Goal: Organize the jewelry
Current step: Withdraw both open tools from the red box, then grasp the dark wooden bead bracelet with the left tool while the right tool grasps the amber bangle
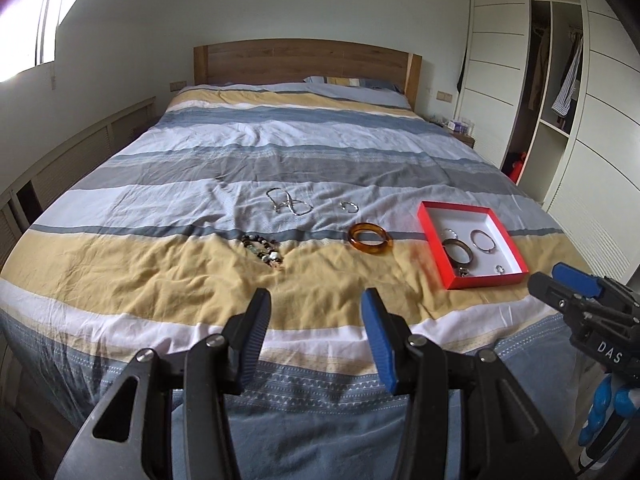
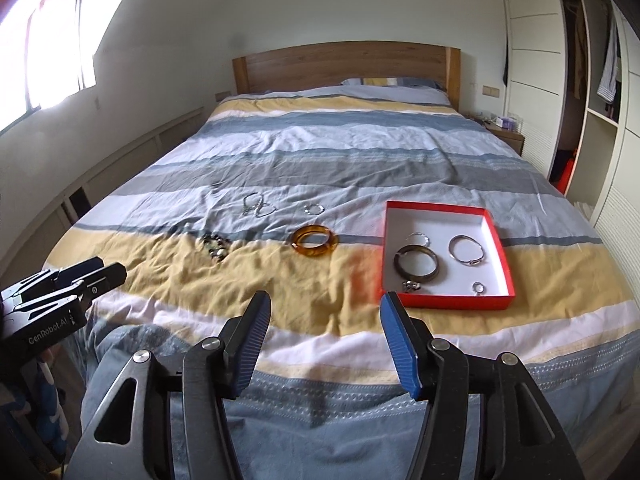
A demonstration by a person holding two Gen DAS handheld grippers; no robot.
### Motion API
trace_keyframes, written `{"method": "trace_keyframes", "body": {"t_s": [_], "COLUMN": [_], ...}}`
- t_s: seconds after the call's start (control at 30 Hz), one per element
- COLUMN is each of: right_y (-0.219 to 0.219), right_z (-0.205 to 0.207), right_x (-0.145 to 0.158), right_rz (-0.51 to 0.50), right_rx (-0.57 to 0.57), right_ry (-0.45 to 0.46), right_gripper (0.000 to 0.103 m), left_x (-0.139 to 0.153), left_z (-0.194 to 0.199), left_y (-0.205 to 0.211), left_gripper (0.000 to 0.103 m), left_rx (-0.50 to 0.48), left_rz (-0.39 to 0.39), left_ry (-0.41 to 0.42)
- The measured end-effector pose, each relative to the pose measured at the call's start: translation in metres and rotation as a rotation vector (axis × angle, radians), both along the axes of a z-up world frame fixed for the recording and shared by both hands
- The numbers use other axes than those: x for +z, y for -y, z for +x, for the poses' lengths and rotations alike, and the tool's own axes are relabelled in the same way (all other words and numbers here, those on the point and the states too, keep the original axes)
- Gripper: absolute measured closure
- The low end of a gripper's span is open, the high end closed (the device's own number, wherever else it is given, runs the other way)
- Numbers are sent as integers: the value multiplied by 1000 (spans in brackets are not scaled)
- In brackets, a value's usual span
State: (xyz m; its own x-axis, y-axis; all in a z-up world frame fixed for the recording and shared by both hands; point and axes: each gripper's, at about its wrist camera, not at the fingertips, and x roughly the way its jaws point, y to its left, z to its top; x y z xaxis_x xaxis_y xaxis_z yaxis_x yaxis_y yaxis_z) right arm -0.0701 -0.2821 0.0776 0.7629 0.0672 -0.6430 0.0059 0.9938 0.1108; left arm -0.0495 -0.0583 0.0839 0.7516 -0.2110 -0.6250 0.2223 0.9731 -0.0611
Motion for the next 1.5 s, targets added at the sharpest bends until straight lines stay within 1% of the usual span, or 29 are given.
{"method": "trace_keyframes", "body": {"t_s": [0.07, 0.17, 0.27, 0.4, 0.47, 0.53, 0.6, 0.73, 0.83, 0.93, 1.13, 1.23, 1.37, 1.5], "right_y": [-5, -9, -12, -11, -11, -10, -10, -7, -5, -4, -8, -13, -19, -20], "right_z": [-4, -9, -13, -14, -13, -9, -4, 10, 25, 42, 84, 110, 148, 192], "right_x": [2, 5, 10, 15, 15, 13, 9, -7, -23, -40, -71, -84, -96, -109], "right_rz": [-6, -10, -14, -12, -10, -4, -1, 6, 16, 23, 21, 16, 0, 7], "right_rx": [9, 18, 25, 27, 28, 30, 36, 40, 49, 60, 110, 152, 207, 238], "right_ry": [4, 16, 28, 47, 47, 40, 28, -8, -47, -86, -156, -179, -191, -196], "right_gripper": [43, 42, 37, 36, 36, 36, 36, 36, 36, 36, 36, 36, 36, 36], "left_x": [2, 6, 10, 15, 15, 14, 7, -16, -38, -57, -82, -93, -106, -121], "left_z": [-6, -14, -19, -21, -20, -19, -12, 5, 23, 43, 84, 112, 159, 206], "left_y": [-4, -8, -12, -16, -15, -15, -18, -31, -39, -46, -52, -51, -43, -33], "left_gripper": [58, 58, 58, 58, 58, 58, 58, 58, 58, 58, 58, 58, 58, 58], "left_rx": [8, 22, 36, 36, 34, 34, 35, 53, 89, 107, 140, 141, 137, 140], "left_rz": [1, 7, 1, -25, -22, -18, -20, -47, -36, -58, -91, -112, -129, -117], "left_ry": [14, 41, 67, 91, 96, 87, 53, -14, -71, -131, -193, -219, -254, -282]}}
